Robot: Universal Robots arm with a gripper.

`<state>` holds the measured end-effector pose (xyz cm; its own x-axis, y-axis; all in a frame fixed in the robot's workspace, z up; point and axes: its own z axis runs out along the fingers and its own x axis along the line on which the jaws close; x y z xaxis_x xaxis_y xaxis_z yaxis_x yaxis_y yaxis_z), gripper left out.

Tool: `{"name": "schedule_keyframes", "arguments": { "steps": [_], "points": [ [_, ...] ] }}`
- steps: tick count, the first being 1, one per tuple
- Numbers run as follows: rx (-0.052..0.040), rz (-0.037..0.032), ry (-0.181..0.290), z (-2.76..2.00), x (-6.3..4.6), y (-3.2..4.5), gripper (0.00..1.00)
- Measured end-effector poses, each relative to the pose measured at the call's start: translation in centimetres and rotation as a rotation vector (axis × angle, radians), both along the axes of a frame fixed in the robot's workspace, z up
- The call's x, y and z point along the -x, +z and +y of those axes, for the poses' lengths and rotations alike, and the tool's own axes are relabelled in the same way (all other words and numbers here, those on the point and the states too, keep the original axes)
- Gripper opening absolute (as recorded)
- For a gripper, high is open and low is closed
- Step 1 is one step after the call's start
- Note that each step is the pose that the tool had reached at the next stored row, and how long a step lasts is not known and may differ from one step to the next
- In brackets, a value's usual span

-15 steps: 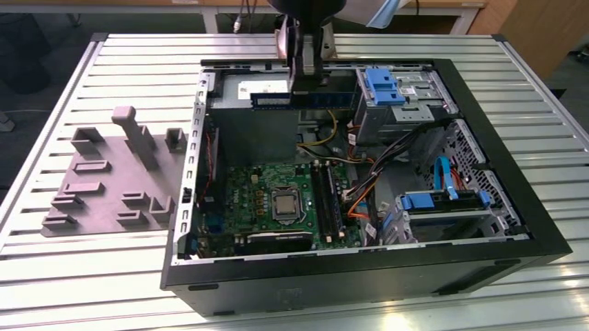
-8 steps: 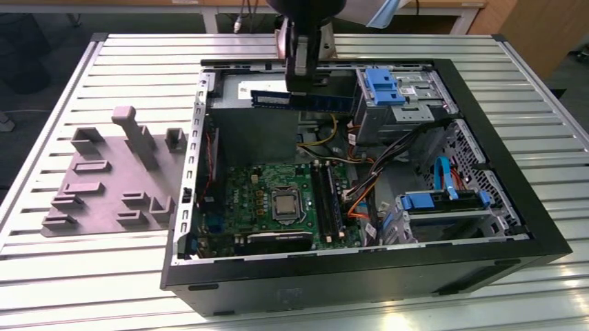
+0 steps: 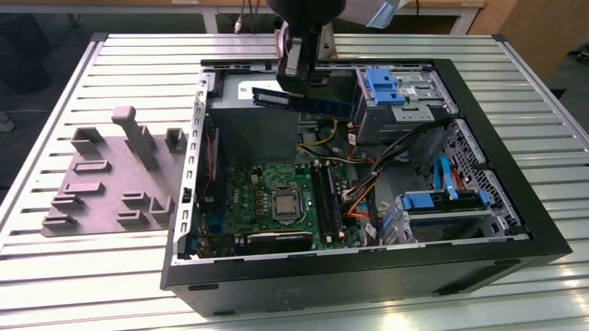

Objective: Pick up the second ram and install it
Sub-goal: 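Insert the second ram into the second slot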

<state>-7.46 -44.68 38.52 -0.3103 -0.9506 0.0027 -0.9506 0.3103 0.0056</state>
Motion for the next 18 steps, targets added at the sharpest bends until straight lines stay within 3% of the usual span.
{"name": "schedule_keyframes", "arguments": {
  "steps": [18],
  "points": [
    [0.0000, 0.0000, -0.327, 0.00, 0.00, -0.61, 0.14]
  ]
}}
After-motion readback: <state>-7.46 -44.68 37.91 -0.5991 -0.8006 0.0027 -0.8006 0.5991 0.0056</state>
